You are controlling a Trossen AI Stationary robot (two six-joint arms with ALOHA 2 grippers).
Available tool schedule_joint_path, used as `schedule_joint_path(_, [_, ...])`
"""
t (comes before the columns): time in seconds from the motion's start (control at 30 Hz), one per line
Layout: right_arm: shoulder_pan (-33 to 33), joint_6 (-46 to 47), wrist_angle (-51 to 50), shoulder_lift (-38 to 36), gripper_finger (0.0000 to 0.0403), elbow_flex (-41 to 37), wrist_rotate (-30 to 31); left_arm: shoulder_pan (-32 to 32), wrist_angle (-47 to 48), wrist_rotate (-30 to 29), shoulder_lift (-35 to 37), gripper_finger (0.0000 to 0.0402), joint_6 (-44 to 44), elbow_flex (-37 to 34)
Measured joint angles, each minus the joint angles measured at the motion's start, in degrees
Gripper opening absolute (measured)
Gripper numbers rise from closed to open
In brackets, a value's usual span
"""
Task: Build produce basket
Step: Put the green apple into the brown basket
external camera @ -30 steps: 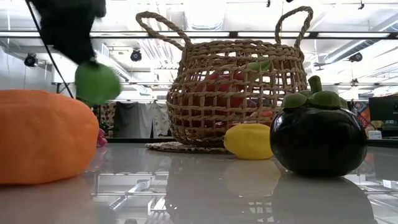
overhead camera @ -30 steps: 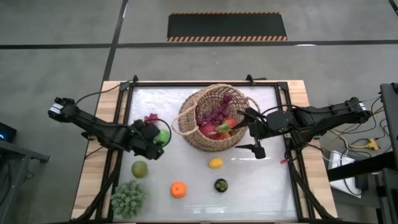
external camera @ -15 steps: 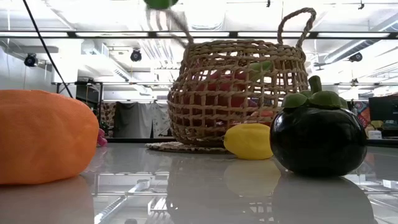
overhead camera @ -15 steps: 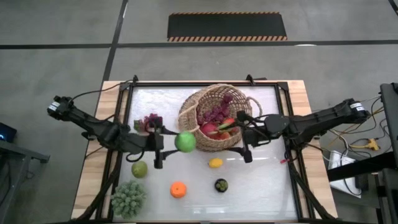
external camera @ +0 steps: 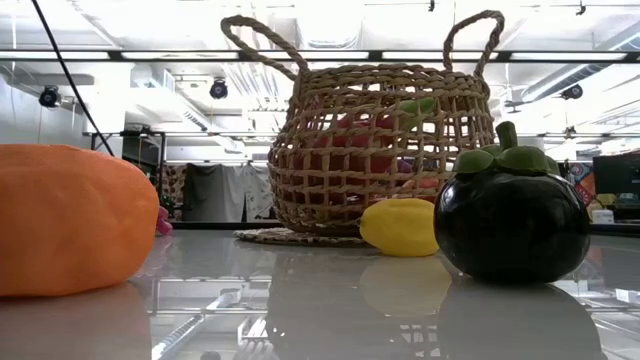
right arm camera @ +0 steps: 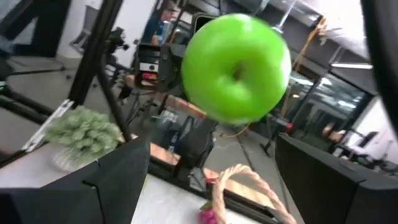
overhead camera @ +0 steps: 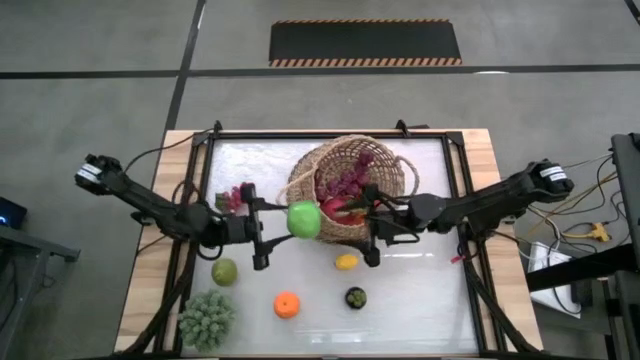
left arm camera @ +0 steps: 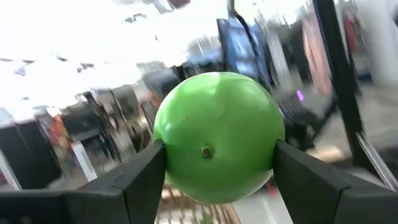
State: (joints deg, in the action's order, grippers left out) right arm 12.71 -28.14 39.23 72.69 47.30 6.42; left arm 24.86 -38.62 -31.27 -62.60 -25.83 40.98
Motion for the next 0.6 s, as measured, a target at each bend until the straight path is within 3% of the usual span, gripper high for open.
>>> schedule_joint_path(0.23, [-1.3, -0.1, 5.8, 3.3, 0.0327, 3.1, 1.2, -2.4, -19.7, 6.8, -1.4, 0.0249, -0.3, -8.5])
schedule_joint_path(0.47, [-3.0, 3.1, 3.3, 6.1, 0.0327, 7.4, 0.5, -3.9, -22.9, 8.9, -4.4, 0.0249, -0.8, -8.9])
schedule_joint_path(0.6, [-3.6, 3.2, 0.7, 6.9, 0.0328, 9.4, -3.4, -5.1, -25.7, 9.4, -6.1, 0.0249, -1.5, -8.7])
